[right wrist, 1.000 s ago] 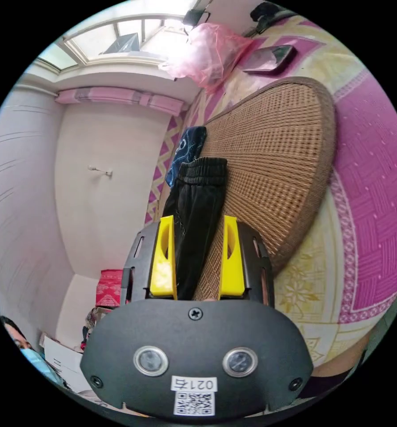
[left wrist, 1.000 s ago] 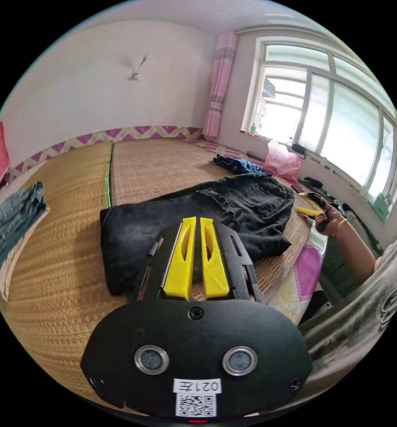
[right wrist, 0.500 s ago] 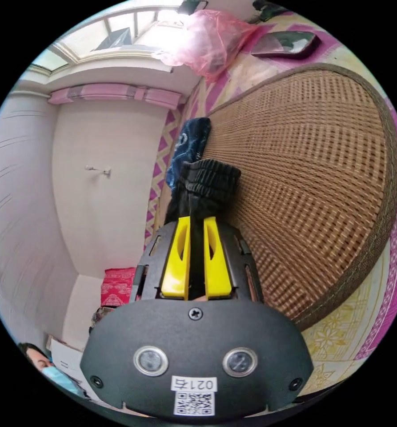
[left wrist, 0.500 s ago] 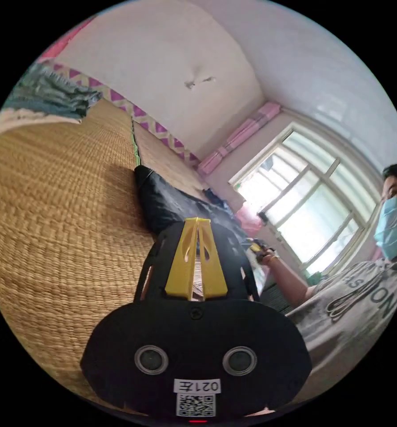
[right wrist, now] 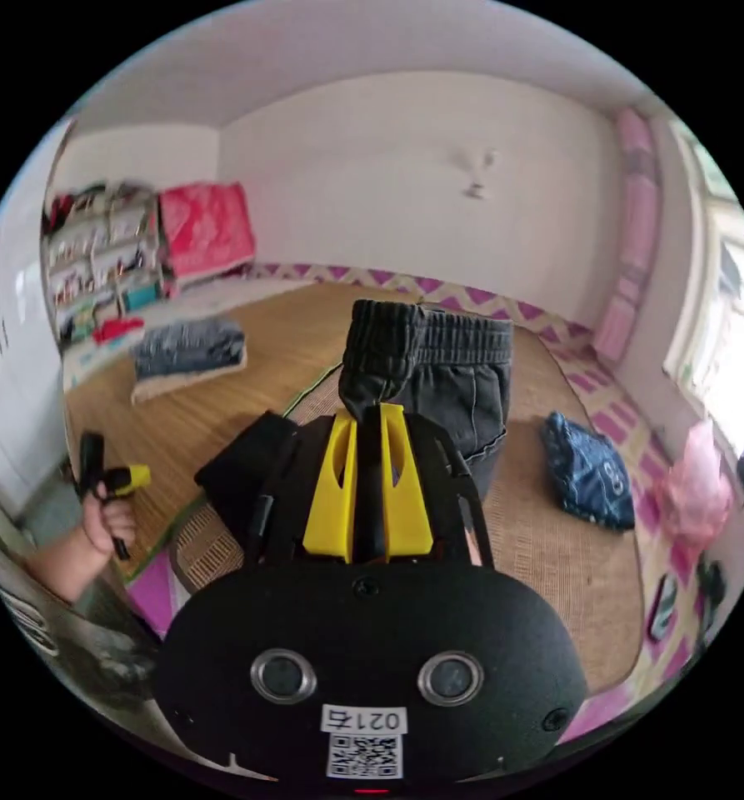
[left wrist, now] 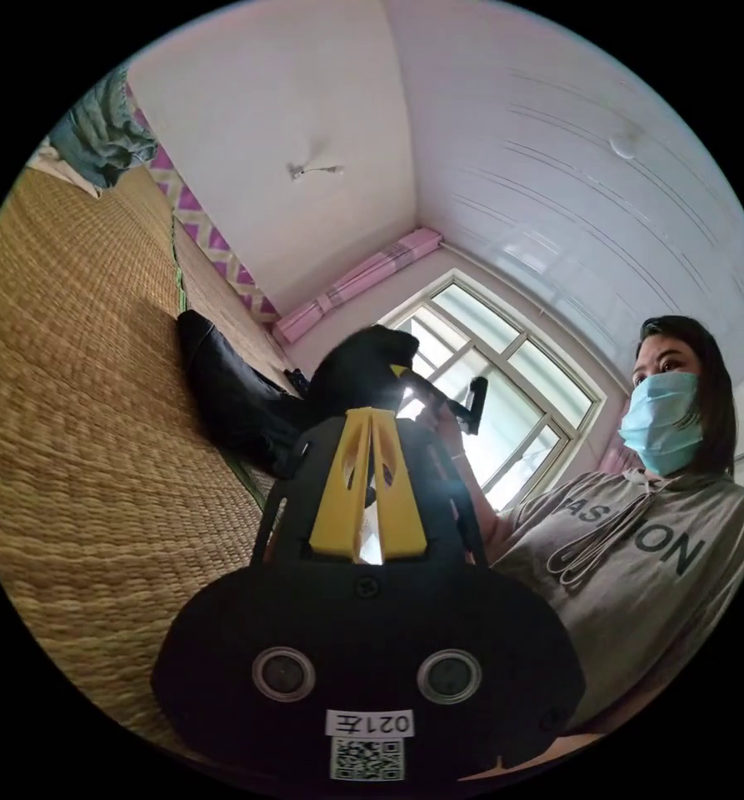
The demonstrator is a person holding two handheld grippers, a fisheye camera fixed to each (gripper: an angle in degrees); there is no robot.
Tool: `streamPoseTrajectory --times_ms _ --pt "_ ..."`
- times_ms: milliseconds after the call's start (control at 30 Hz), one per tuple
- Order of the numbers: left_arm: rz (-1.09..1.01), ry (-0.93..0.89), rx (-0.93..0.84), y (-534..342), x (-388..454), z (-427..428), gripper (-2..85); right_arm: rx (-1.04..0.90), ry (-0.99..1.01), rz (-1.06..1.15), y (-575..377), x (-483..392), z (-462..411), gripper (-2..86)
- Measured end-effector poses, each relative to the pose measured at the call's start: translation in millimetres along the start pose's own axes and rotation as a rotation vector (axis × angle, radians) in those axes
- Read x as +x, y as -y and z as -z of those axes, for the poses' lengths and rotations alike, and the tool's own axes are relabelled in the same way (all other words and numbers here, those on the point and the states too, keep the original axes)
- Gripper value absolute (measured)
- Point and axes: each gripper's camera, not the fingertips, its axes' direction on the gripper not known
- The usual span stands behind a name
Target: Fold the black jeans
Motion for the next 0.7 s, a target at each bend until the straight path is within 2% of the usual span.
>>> streamPoseTrajectory --times_ms 133,233,333,433,533,700 --pt "0.016 -0.004 -0.009 -21 -11 10 -0.9 -0.303 -0.042 0.339 6 -188 -143 4.7" --pt "0.017 -0.008 -0.017 -38 -17 16 -0.9 -0.211 -0.215 0.378 24 -237 -119 4.4" --pt "0.018 -0.007 -0.022 -56 -22 19 -0.9 -0.087 -0.276 0.334 52 -259 -80 4.2" --pt "0.017 -0.001 -0.018 -74 -27 21 -0.9 -0.039 -0.190 0.369 52 -301 -82 4.2" --pt "0.019 0.000 -0.019 -92 -31 21 -0.9 -0.101 -0.155 0.491 17 -358 -130 4.3" --pt "0.024 0.000 -0.024 -122 -39 15 -0.9 -0.099 -0.119 0.460 -13 -360 -145 4.4"
